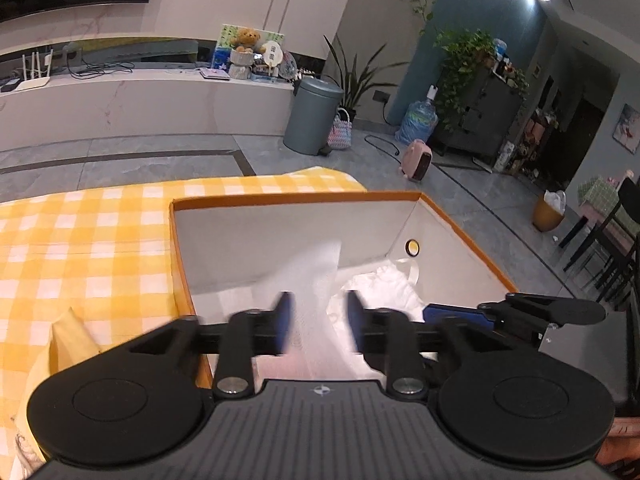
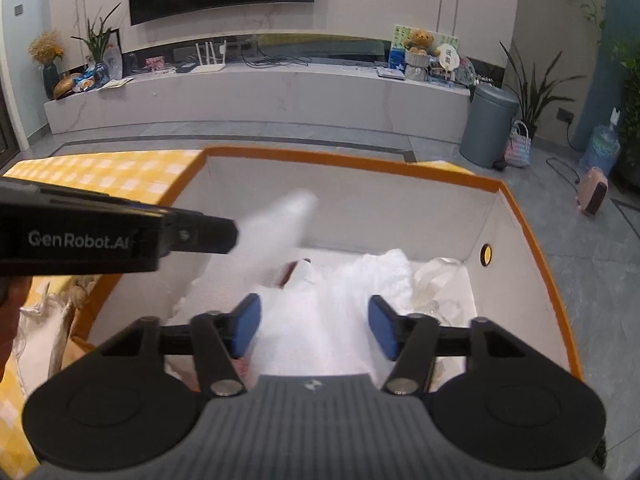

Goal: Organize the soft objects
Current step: 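Carry the cloth into the orange box and open the right tool while the left tool carries the mesh there, then move both tools back from the orange box toward the remaining pile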

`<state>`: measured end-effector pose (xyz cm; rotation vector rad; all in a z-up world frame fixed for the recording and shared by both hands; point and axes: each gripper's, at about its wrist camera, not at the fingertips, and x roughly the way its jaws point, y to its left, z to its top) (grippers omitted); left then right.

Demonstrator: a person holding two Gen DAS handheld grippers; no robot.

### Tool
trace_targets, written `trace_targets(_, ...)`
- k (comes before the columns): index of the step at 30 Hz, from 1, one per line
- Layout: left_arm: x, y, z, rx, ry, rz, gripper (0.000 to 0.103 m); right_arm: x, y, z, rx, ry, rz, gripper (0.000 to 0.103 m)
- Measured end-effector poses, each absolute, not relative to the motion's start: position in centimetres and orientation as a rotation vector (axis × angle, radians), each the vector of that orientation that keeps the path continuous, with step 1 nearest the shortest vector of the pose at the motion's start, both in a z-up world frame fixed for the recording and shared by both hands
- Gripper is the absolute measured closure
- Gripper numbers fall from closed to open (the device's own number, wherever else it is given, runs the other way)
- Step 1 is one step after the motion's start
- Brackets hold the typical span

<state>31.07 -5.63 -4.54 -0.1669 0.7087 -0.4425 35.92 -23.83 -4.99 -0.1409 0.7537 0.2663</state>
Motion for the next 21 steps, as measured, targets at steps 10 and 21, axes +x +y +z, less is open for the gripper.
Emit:
trace_targets(10,29.2,-5.9,-0.9,-0.184,0.650,-0.449,0.030,33.0,-23.7,-2.0,-0.197,0.685,0.235,0.024)
trace_targets(21,23.9,-4.2,2.3,-0.158,0.552,-0.443,0.030,25.4,-23.2,1.2,-0.108,0.554,0.230,0.009)
